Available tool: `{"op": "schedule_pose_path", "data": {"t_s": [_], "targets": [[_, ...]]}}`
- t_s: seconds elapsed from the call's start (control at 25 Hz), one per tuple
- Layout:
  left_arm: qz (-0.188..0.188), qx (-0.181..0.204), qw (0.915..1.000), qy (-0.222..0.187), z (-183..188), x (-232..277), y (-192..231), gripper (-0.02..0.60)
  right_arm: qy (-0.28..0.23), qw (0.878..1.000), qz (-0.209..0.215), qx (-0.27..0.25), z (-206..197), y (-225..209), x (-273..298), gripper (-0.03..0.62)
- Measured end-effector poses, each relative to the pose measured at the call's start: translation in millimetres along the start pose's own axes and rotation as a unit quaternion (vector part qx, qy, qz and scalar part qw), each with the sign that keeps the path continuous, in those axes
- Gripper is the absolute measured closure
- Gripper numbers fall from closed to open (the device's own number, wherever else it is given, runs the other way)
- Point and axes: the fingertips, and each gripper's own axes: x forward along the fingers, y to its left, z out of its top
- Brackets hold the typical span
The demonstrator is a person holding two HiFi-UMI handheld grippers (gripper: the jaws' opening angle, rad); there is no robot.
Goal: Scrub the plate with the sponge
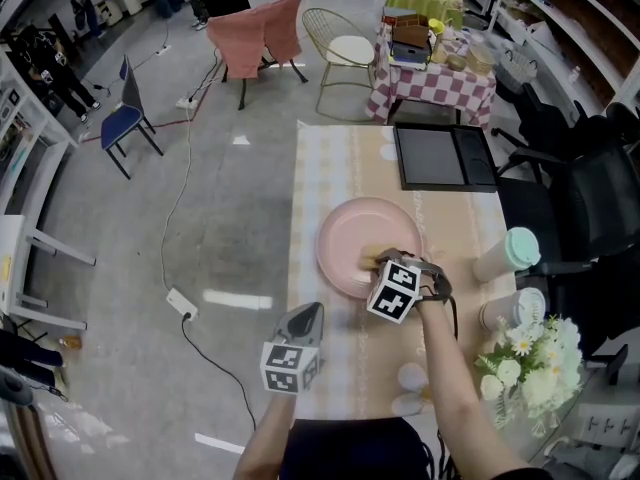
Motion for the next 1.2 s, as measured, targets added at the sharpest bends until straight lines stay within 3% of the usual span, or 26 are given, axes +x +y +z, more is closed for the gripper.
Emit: {"op": "schedule_pose_path", "data": {"t_s": [0.96,1.2], "targets": [[-0.021,0.014,0.9996,0.011,-4.1,0.7,-17.5,0.571,0.006,0.997,0.079,0.007,-7.9,30.6,-16.6,0.537],[-0.02,0.016,0.9996,0.012,-2.4,-1.1,-17.4,0.571,0.014,0.99,0.141,0.017,-5.0,35.2,-22.7,0.537]]}}
